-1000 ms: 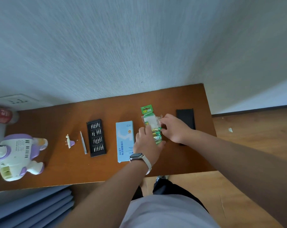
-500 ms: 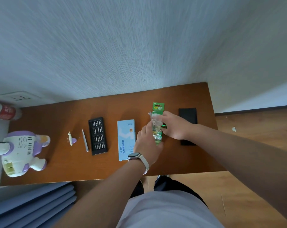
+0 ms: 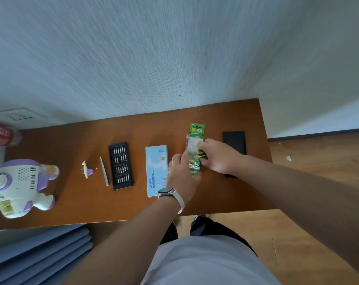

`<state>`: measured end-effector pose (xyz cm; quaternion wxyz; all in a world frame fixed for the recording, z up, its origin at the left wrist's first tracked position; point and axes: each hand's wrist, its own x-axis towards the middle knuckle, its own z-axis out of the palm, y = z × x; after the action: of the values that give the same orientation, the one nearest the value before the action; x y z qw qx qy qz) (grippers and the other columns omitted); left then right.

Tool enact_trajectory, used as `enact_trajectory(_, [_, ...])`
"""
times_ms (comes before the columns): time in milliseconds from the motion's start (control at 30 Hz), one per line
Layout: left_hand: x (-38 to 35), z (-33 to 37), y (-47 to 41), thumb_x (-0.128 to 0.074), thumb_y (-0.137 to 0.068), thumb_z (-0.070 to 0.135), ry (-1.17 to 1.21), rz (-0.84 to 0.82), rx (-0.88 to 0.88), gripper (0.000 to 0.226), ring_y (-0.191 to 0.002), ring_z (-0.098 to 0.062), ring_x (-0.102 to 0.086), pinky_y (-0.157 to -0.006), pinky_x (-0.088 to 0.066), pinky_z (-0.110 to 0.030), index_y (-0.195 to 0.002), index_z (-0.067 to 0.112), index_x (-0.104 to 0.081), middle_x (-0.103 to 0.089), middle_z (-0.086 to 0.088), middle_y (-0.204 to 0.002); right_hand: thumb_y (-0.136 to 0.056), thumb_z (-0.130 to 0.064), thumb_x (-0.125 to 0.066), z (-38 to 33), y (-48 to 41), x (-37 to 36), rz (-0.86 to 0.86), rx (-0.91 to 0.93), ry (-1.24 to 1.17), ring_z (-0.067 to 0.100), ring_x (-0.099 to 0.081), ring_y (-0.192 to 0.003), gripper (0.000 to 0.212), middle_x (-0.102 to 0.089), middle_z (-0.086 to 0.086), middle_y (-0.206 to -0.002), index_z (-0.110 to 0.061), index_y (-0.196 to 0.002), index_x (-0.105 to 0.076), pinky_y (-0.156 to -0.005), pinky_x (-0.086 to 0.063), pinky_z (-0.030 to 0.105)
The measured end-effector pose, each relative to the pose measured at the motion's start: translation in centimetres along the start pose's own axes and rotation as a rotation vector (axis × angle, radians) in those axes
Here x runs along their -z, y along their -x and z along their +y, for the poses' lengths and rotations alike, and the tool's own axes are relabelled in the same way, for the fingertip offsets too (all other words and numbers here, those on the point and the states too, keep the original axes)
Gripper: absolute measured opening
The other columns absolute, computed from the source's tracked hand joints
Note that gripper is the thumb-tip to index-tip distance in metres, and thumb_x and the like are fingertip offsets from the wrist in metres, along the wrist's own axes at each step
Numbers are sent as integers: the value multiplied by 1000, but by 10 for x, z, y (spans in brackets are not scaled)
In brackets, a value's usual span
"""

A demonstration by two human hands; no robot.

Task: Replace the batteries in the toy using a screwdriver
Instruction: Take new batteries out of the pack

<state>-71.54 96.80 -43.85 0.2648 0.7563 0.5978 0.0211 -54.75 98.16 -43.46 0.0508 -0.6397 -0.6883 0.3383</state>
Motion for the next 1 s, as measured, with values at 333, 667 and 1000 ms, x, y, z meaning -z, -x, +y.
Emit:
enact_trajectory(333, [4,-2,1,-71,-89,40,-31,-18,-28,71,-120,-21,-52,-91,-52,-33,-150,20,-39,-49,-4,-136,-95,-35,-59,-2,5,3,-8,-44,-73,17,-56,-82,24,-57,3,-100,-18,-112,-60,-65,-47,31])
enact_trajectory(667, [3,1,0,-74,-87,40,-10,-11,1,69,-116,-22,-54,-86,-52,-32,-146,20,-43,-50,-4,-130,-97,-24,-52,-3,16,8,-68,21,46,27,-58,-104,32,-59,8,-124,-9,-124,-61,-83,-50,40])
enact_trajectory(1000, [8,5,-5,-71,-87,45,1,-13,100,64,-111,-19,-52,-78,-48,-28,-140,24,-42,-50,-2,-130,-92,-36,-54,-9,37,1,15,-210,-126,18,-58,-67,18,-58,-4,-75,-20,-88,-62,-56,-47,34])
